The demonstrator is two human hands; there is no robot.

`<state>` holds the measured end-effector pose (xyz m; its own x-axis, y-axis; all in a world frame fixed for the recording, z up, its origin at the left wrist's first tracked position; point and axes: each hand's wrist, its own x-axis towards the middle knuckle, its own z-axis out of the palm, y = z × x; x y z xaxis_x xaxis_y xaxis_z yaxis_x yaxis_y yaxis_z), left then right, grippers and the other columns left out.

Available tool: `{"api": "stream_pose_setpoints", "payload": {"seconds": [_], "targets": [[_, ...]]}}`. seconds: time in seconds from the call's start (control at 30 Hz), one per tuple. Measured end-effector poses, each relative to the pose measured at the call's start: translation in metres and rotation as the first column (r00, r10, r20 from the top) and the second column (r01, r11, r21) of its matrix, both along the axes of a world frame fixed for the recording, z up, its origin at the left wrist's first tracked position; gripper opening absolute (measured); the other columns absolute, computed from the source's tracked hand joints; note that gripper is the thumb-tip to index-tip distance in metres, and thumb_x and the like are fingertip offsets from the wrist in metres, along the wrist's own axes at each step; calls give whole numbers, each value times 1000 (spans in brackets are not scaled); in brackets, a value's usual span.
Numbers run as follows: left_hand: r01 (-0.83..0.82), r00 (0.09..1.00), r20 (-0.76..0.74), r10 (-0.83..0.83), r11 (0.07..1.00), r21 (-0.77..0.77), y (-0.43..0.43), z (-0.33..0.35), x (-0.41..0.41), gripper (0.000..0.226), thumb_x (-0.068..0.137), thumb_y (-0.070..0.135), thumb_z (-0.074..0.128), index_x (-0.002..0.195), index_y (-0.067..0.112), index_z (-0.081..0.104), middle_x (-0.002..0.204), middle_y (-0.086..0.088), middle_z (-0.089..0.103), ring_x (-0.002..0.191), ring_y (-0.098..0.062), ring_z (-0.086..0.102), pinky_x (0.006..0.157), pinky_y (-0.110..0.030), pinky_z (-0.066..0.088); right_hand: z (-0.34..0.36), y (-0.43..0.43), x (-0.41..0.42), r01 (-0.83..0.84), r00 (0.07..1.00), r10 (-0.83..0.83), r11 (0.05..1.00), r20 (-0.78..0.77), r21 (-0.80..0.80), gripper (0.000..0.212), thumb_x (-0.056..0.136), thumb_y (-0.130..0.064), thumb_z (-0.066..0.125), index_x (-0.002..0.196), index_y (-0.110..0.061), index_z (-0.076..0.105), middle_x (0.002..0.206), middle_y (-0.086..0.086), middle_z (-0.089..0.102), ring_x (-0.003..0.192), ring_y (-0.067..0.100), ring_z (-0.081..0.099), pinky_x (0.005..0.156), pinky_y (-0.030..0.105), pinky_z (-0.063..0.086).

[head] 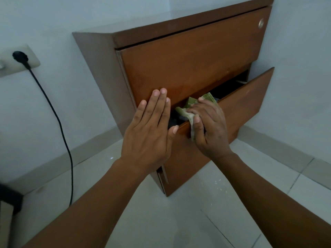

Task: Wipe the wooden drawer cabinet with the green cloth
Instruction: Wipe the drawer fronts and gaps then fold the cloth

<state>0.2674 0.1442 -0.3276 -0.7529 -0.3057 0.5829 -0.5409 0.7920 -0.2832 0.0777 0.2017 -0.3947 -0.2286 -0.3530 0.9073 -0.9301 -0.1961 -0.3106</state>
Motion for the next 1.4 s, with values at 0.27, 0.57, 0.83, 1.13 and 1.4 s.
{"api": "stream_pose_setpoints", "payload": {"seconds": [0.27, 0.57, 0.83, 1.13, 1.4], "targets": [[13, 954, 301, -9, 1000, -9, -7, 34, -45, 74, 104, 49, 1, 162, 3, 12, 171, -14, 3, 159, -25, -3, 129, -44, 2, 0, -13, -98, 165, 983, -161, 986, 87, -37, 36, 103, -16, 36, 102, -1, 68, 107, 17, 68, 120, 31, 57, 107, 47, 42], [-23, 895, 443, 54, 997, -75, -6, 54, -120, 77, 96, 48, -12, 159, 4, -16, 168, -14, -23, 154, -24, -26, 127, -43, -13, -4, -26, -189, 277, 923, -259, 961, 283, -23, 47, 107, -24, 29, 109, -1, 70, 120, 15, 68, 133, 29, 52, 119, 46, 33], [37, 910, 414, 10, 994, -106, -17, 48, -126, 73, 102, 47, -7, 161, 5, 2, 171, -12, -7, 158, -23, -13, 128, -44, -4, 7, -39, -246, 317, 836, -284, 948, 470, 9, 37, 107, -18, 35, 115, -1, 68, 122, 16, 68, 131, 32, 52, 120, 33, 28], [85, 886, 455, 85, 937, -339, -33, 43, -127, 66, 108, 37, 7, 161, -2, 5, 170, -21, -3, 159, -32, -4, 128, -46, -4, 21, -54, -188, 485, 412, -132, 870, 902, -94, 35, 107, -23, 36, 103, 0, 63, 95, 9, 64, 83, 14, 53, 78, 29, 43], [102, 851, 502, 153, 890, -444, -36, 62, -131, 61, 110, 33, 7, 162, 5, -8, 170, -17, -13, 158, -29, -12, 125, -48, -11, -25, -36, 46, 311, 392, 83, 925, 916, -217, 37, 110, -21, 32, 133, -13, 59, 134, 0, 61, 128, 4, 53, 107, 28, 46]]}}
